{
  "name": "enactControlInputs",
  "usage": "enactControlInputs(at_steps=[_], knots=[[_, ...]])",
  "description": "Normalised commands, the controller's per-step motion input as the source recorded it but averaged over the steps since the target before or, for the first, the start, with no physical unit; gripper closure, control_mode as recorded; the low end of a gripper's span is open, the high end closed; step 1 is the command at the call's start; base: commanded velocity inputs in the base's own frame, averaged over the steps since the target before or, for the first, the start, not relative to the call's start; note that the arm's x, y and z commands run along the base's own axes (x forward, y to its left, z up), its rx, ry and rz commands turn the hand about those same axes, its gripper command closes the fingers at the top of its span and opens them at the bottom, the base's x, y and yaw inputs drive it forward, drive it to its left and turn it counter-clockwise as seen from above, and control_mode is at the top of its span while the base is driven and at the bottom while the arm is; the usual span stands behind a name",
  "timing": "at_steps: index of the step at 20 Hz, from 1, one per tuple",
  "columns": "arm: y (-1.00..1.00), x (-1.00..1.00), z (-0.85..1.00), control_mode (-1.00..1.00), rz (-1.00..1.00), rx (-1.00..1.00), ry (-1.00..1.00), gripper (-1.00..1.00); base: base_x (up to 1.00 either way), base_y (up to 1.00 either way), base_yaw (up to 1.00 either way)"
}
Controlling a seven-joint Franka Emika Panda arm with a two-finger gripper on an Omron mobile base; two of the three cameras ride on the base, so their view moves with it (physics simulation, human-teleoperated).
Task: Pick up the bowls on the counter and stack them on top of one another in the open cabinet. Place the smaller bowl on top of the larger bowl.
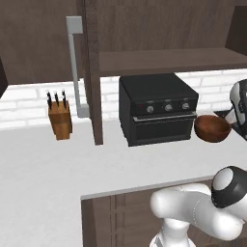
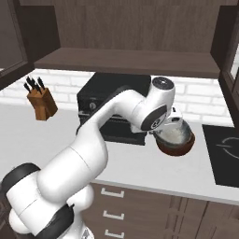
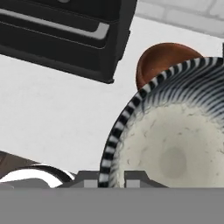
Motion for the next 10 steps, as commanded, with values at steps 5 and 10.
enactControlInputs(at_steps=[5,10], knots=[[0.02,0.09,-0.2,-1.0,0.41,-0.19,0.09,1.0,0.0,0.0,0.0],[-0.04,0.0,-0.28,-1.0,0.05,-0.01,-0.06,1.0,0.0,0.0,0.0]])
